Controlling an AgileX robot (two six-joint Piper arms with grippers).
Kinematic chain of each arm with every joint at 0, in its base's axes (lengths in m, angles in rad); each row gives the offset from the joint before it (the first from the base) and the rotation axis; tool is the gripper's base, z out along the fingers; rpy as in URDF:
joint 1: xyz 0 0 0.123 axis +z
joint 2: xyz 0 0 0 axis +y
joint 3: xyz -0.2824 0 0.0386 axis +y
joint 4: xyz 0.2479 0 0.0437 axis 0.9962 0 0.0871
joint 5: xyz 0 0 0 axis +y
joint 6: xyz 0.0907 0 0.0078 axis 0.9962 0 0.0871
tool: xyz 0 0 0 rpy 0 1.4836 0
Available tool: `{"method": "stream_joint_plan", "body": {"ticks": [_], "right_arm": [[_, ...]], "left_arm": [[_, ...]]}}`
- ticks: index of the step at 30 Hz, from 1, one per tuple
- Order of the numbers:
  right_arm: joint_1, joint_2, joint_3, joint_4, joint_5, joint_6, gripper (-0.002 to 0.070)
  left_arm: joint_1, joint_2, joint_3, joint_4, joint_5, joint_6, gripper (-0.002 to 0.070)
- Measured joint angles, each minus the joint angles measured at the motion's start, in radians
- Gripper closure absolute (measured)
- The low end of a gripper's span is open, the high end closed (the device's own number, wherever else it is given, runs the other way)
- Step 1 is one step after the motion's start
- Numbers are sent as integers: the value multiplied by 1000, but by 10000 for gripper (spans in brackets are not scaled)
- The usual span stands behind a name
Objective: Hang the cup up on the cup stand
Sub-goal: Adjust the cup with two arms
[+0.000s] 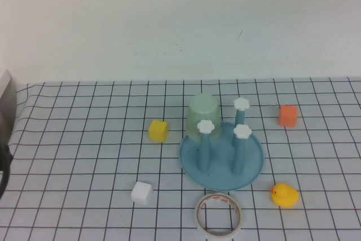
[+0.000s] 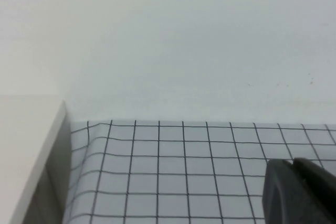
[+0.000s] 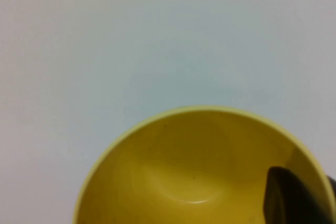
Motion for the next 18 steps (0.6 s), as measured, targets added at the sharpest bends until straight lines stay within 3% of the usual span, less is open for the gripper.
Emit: {"method": "stream_joint_plan", "body": {"ticks": [12, 18], "right_arm": [[437, -16, 8, -16, -59, 75, 656], [516, -16, 71, -44, -58, 80, 656]], "left_arm": [[-7, 0, 0, 131, -17, 2, 676], [-100, 0, 0, 142, -17, 2, 676]]}}
